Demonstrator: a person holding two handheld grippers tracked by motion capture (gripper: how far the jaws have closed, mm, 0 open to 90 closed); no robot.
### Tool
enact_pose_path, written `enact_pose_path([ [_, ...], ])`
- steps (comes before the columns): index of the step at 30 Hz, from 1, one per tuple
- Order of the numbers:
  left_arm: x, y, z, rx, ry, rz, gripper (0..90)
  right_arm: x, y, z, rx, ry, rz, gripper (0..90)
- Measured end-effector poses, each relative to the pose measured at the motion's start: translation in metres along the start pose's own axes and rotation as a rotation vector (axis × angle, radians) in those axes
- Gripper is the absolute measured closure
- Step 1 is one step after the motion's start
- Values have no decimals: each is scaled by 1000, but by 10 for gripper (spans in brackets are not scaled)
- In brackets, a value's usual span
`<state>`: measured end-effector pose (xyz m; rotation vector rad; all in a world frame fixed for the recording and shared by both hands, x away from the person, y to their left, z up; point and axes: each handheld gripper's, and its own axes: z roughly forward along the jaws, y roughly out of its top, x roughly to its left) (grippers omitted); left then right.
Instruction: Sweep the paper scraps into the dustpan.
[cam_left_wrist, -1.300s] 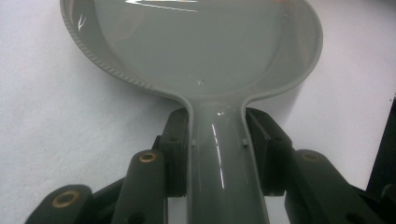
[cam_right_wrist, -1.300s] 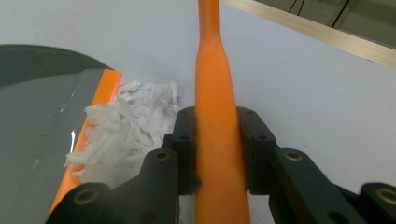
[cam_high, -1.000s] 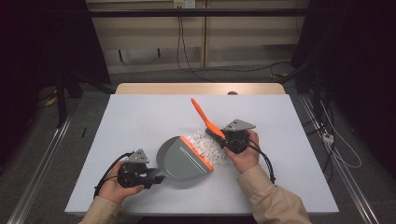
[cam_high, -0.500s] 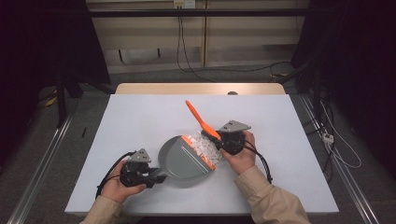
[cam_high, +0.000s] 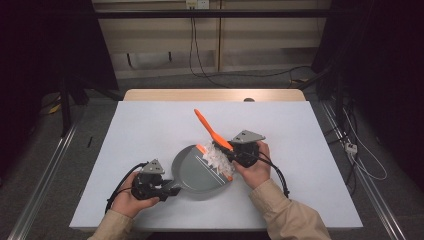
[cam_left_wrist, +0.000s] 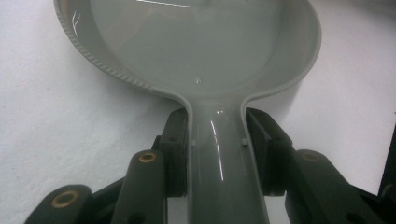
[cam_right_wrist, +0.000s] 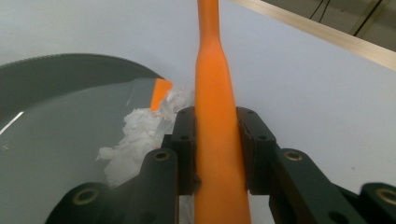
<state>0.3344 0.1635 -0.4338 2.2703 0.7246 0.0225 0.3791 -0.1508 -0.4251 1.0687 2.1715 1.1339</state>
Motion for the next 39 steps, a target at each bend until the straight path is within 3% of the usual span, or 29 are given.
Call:
enact_pose_path([
  [10,-2,0,3,-5,-1,-8,618,7,1,2,-9,22,-13,713],
  [14,-2,0,3,-14,1,-15,618,7,1,2,-17,43,14,713],
  [39,-4,0,7,-18,7,-31,618,23,4,3,-43,53,0,713],
])
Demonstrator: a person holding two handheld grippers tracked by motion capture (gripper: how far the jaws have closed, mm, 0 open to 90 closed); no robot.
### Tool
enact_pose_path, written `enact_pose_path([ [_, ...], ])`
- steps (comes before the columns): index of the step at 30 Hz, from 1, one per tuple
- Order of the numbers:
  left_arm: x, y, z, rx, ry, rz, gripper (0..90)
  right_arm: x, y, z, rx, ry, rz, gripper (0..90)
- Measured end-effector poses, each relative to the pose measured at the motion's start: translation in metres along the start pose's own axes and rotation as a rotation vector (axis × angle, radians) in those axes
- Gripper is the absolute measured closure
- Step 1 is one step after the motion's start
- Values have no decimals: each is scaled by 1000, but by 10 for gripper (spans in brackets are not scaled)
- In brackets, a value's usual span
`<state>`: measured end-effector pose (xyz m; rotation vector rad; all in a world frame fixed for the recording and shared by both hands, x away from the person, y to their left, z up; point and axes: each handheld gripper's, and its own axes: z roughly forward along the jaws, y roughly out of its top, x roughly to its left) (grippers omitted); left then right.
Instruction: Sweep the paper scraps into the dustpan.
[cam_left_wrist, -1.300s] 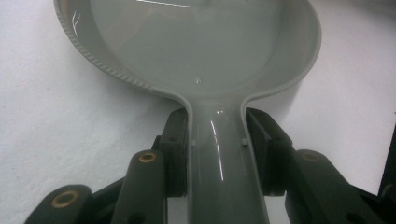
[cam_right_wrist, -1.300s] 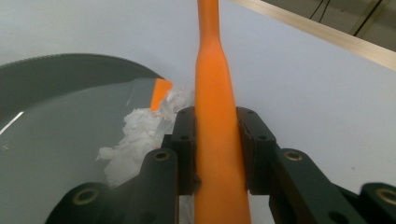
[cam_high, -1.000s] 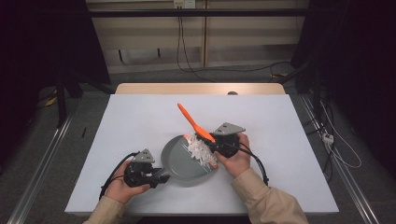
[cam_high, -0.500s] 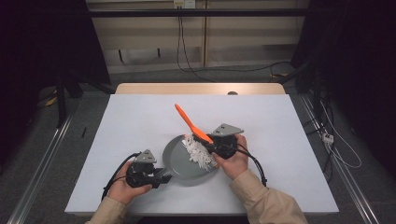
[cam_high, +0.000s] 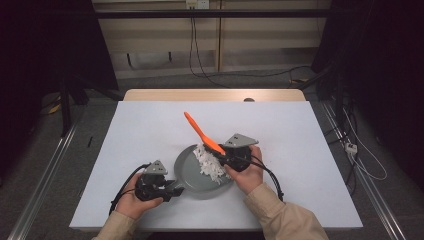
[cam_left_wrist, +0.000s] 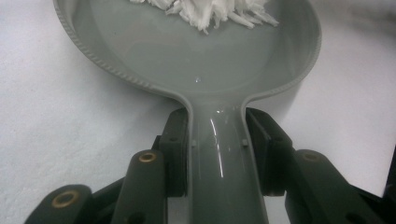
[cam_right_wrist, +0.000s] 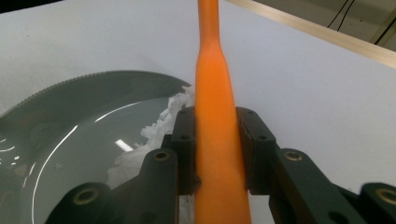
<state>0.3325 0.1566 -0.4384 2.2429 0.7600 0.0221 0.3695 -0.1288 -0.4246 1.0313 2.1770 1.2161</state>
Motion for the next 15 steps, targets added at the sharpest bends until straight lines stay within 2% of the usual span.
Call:
enact_pose_path([
  [7,0,-1,0,-7,-2,-6,619,10,5,-1,-21,49,-5,716],
  [8,0,-1,0,-4,7,-5,619,12,5,-1,-25,61,-3,715],
  [10,0,-1,0,-7,-1,-6,619,15,7,-1,-32,90,4,716],
  [12,0,-1,0,-8,-2,-7,619,18,9,-2,-45,104,-13,716],
  [15,1,-1,0,-8,-2,-10,619,18,13,-6,-61,86,-30,716],
])
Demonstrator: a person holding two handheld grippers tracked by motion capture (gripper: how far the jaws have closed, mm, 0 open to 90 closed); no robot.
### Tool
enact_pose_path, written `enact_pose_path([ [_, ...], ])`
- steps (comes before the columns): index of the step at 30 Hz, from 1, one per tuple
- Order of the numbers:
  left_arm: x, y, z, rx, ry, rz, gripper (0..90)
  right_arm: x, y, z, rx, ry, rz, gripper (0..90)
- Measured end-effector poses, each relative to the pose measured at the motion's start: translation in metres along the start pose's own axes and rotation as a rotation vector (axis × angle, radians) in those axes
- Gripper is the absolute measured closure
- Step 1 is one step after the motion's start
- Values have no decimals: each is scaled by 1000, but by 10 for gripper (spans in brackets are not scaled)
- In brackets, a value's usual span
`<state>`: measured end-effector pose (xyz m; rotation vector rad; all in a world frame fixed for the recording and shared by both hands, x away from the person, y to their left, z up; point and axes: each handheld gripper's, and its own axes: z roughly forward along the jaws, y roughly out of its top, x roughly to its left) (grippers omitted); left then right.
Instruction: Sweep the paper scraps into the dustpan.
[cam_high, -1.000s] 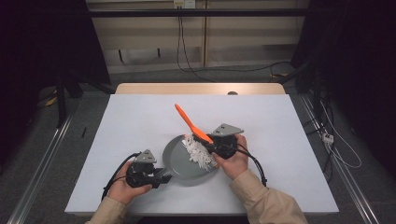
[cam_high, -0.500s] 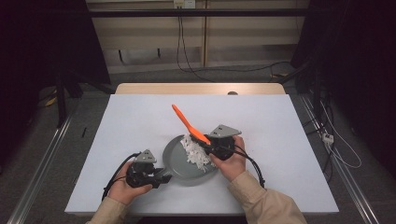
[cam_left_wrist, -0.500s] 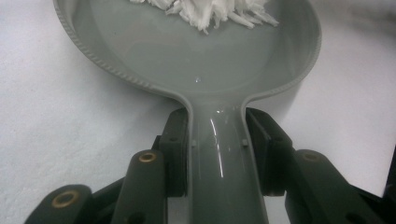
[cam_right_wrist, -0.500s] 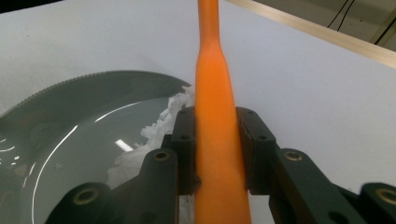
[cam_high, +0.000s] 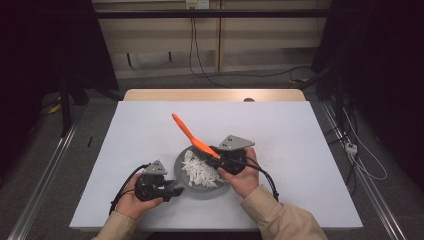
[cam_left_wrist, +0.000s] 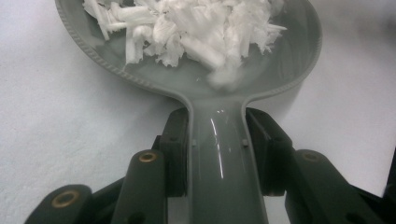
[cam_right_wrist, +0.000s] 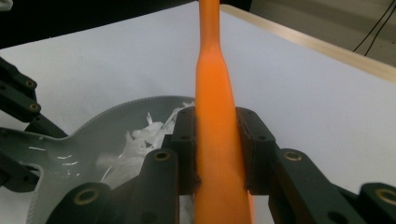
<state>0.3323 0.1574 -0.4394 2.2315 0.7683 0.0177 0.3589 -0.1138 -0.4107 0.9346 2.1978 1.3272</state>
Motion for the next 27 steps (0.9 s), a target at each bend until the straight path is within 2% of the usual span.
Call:
enact_pose_path([
  [4,0,0,0,0,-2,-1,619,-5,3,-6,-34,12,38,716],
  [7,0,0,0,1,0,0,620,-5,6,-9,-46,9,20,716],
  [10,0,0,0,1,-1,-1,619,-8,7,-12,-61,32,31,716],
  [12,1,0,0,1,-1,-1,620,-10,9,-14,-58,7,15,716],
  [16,1,0,0,2,-2,0,620,-14,11,-20,-76,8,36,716],
  [18,1,0,0,2,-2,-1,620,-15,12,-21,-75,21,45,716],
  [21,1,0,0,2,-1,-1,620,-15,10,-17,-77,81,84,716],
  [25,1,0,0,6,6,-1,620,-11,2,-6,-16,35,26,716],
  [27,1,-1,0,7,4,-3,620,-13,-2,-3,9,-15,8,716],
])
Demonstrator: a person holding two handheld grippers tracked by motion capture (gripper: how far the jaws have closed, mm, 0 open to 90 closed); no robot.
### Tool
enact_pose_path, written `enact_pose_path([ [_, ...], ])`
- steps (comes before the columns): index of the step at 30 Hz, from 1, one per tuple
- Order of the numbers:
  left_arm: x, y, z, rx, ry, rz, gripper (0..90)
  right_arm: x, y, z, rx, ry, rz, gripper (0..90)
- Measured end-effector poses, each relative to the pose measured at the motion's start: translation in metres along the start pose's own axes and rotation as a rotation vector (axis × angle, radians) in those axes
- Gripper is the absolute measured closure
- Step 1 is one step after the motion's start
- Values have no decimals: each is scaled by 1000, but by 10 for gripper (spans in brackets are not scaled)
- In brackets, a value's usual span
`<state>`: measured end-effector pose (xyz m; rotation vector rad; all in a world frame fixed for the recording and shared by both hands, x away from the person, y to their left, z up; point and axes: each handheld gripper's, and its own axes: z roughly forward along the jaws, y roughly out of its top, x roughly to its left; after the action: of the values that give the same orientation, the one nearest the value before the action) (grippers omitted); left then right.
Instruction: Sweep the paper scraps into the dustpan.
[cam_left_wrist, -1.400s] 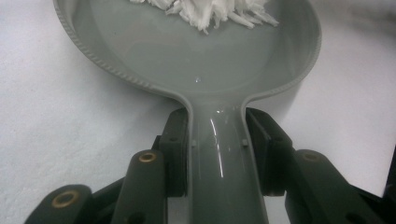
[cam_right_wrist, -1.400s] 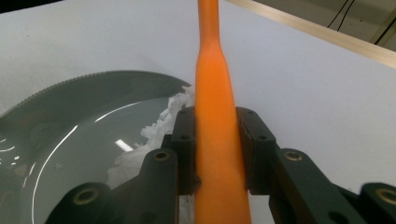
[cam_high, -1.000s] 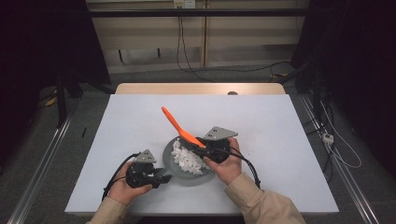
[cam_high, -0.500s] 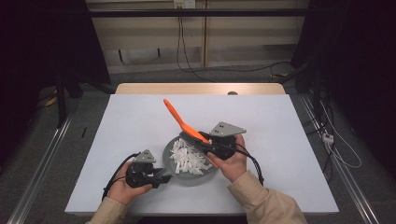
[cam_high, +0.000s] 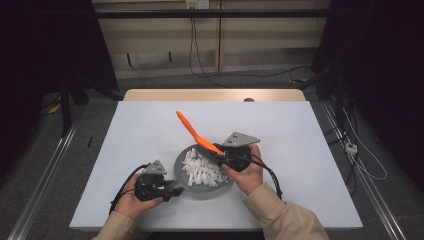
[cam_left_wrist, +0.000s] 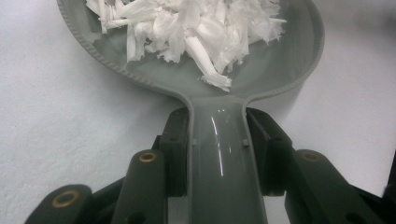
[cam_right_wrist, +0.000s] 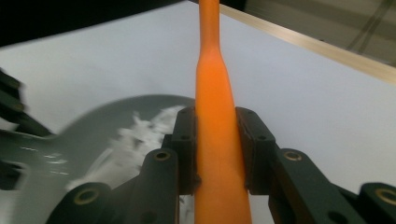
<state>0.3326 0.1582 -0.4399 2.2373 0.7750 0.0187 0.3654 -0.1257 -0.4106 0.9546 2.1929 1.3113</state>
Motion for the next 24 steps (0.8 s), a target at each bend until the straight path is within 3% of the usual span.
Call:
enact_pose_path([
  [2,1,0,0,-2,-9,-1,620,-3,-1,0,24,-45,-43,716],
  [13,2,0,-2,-4,-6,-3,621,-29,-5,-12,-32,-74,65,716],
  [16,2,0,-4,1,5,4,621,-33,-9,-11,-18,-104,62,716],
  [19,3,-1,-6,1,4,0,622,-40,-15,-11,9,-167,33,716],
  [22,5,-1,-8,-5,-4,-3,622,-42,-25,-7,40,-173,18,716],
  [24,5,-1,-8,-5,-3,-4,622,-40,-25,-6,51,-140,20,714],
])
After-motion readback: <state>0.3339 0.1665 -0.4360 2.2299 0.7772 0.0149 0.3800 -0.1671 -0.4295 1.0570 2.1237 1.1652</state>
